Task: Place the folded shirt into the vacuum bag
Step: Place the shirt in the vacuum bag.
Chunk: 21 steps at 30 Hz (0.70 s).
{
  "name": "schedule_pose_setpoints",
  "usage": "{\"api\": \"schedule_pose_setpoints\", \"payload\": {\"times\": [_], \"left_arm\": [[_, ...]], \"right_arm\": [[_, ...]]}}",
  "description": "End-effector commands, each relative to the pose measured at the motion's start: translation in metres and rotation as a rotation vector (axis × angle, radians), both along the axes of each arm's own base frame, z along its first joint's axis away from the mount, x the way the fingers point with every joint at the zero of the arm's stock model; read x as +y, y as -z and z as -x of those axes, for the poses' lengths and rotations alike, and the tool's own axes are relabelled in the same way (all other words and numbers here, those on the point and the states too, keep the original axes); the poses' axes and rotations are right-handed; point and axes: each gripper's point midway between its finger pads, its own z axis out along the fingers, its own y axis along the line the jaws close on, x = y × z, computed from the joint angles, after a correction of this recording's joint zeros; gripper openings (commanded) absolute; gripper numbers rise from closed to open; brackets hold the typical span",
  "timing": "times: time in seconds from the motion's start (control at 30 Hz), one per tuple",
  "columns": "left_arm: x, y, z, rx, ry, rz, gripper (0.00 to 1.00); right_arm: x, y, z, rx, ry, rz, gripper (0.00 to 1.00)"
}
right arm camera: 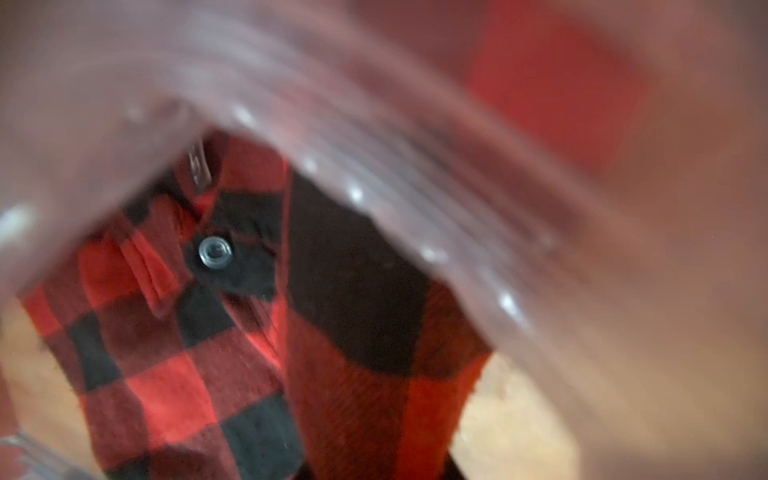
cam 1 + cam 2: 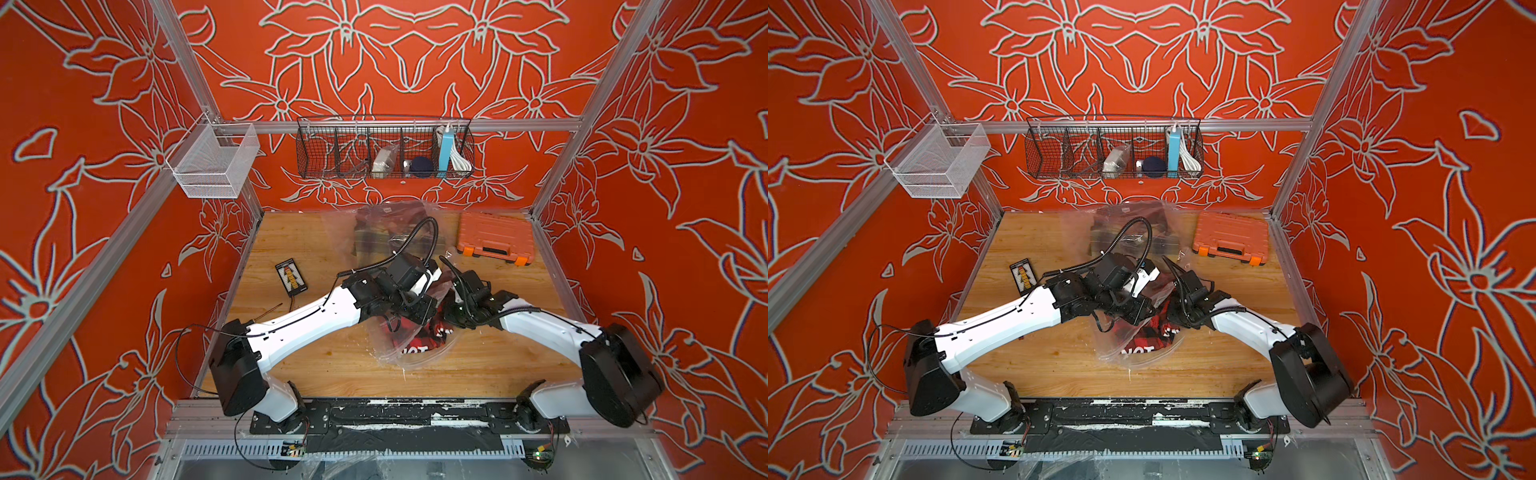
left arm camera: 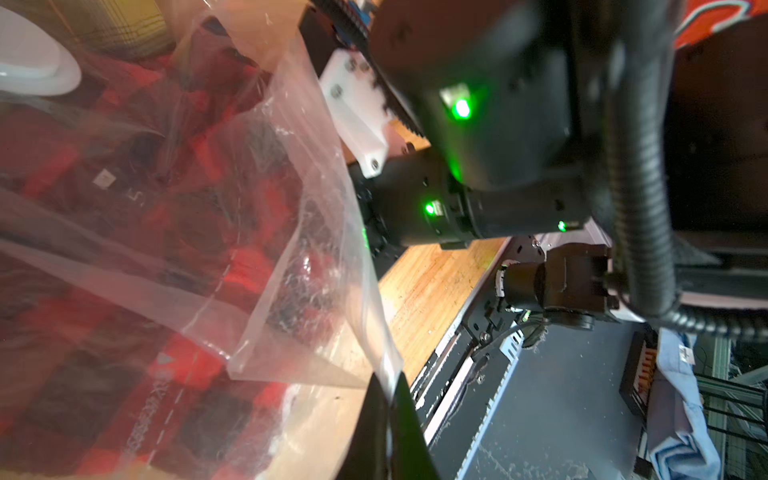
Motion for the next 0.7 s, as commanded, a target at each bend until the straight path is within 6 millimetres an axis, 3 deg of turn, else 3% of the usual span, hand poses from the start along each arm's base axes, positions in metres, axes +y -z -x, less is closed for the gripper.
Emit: {"api": "schedule_pose_setpoints", "payload": {"times": [0.0,0.03,0.1,0.23,0.37,0.47,0.57,0.67], "left_arm": [[-0.007,-0.006,0.009,0.010,0.035,0.021,0.00],[-0.006,-0.006,0.008,0.006,0.032,0.020,0.00],[-0.007,-0.006,0.008,0.004,0.032,0.024,0.00],[-0.008,-0.002,0.007,0.006,0.033,0.024,0.00],[-0.010,0.004,0.005,0.012,0.031,0.014,0.00],[-0.011,0.003,0.004,0.011,0.031,0.016,0.00],[-0.016,0.000,0.003,0.013,0.033,0.032,0.00],[-0.023,-0.003,0.001,0.017,0.042,0.051,0.00]], "right_arm": [[-0.005,-0.018,-0.001,-0.031,-0.027,0.000,0.56],[-0.010,-0.025,0.009,-0.022,-0.047,0.008,0.65],[-0.022,-0.036,0.030,0.000,-0.071,0.031,0.74],[-0.038,-0.046,0.070,0.043,-0.089,0.003,0.82],[-0.059,-0.054,0.093,0.055,-0.053,0.038,0.84],[-0.073,-0.064,0.102,0.035,-0.001,0.051,0.79],[-0.051,-0.063,0.108,0.059,0.033,-0.110,0.63],[-0.031,-0.048,0.109,0.070,0.103,-0.186,0.53]]}}
